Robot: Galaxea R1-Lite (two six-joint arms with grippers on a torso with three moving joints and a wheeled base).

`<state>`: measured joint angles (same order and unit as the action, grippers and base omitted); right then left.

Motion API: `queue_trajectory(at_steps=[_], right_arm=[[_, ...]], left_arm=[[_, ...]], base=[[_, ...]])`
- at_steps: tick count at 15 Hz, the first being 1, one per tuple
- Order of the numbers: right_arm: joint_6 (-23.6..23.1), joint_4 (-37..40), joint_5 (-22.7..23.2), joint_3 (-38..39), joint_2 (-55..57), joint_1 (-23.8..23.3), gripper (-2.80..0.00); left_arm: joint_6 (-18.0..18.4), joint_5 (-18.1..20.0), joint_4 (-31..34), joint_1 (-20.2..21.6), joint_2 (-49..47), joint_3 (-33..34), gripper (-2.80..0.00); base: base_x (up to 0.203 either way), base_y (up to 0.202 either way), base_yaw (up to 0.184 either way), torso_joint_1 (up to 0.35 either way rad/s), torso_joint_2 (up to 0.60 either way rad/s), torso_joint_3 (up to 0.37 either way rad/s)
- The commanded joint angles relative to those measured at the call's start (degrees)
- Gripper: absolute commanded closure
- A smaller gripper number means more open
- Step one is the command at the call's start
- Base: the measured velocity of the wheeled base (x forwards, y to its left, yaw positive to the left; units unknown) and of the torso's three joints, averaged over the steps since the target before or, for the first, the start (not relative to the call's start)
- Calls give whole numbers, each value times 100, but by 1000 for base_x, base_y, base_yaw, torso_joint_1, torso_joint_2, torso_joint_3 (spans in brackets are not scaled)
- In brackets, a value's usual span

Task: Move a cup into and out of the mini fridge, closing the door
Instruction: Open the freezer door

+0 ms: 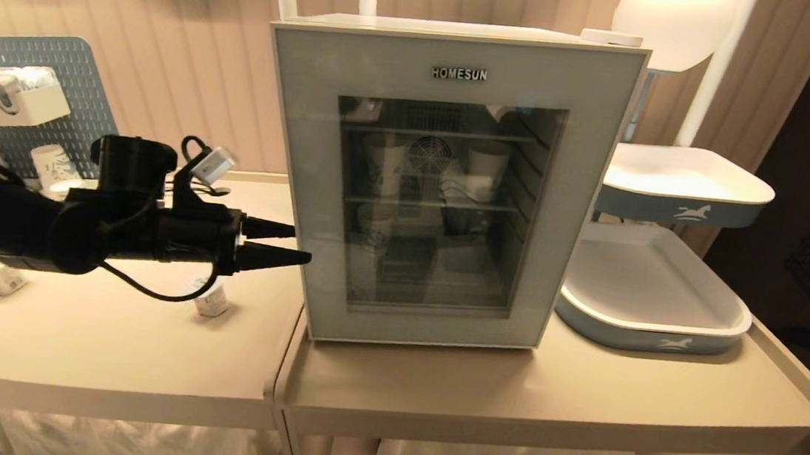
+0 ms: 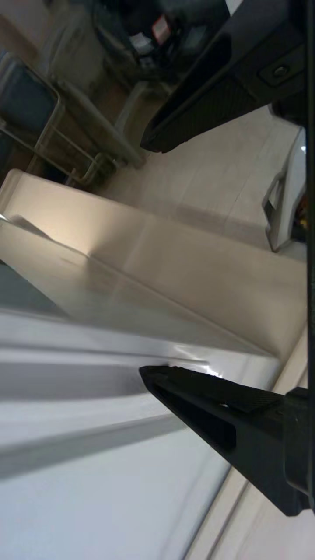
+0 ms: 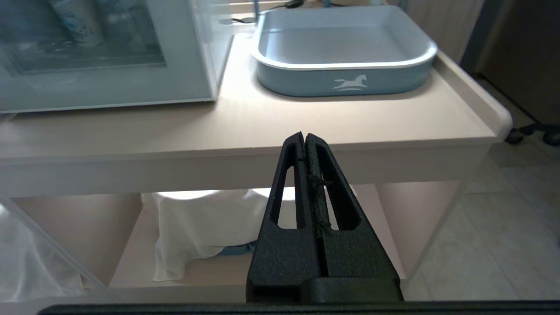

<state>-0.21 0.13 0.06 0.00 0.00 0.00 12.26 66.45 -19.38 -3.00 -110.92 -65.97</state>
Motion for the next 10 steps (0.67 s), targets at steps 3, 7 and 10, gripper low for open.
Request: queue_trajectory(at_steps=[3, 7, 10], right_arm=[[3, 5, 1, 0, 0, 0, 0], [3, 12, -4, 0, 0, 0, 0], [-4, 7, 2, 0, 0, 0, 0]], left_arm=[[14, 199, 5, -34, 468, 331, -280], [33, 209, 5, -150, 690, 538, -280], [75, 273, 5, -263, 1192, 994, -280]], base=[[0, 0, 0, 0, 0, 0], [0, 0, 0, 0, 0, 0], [0, 0, 0, 0, 0, 0]])
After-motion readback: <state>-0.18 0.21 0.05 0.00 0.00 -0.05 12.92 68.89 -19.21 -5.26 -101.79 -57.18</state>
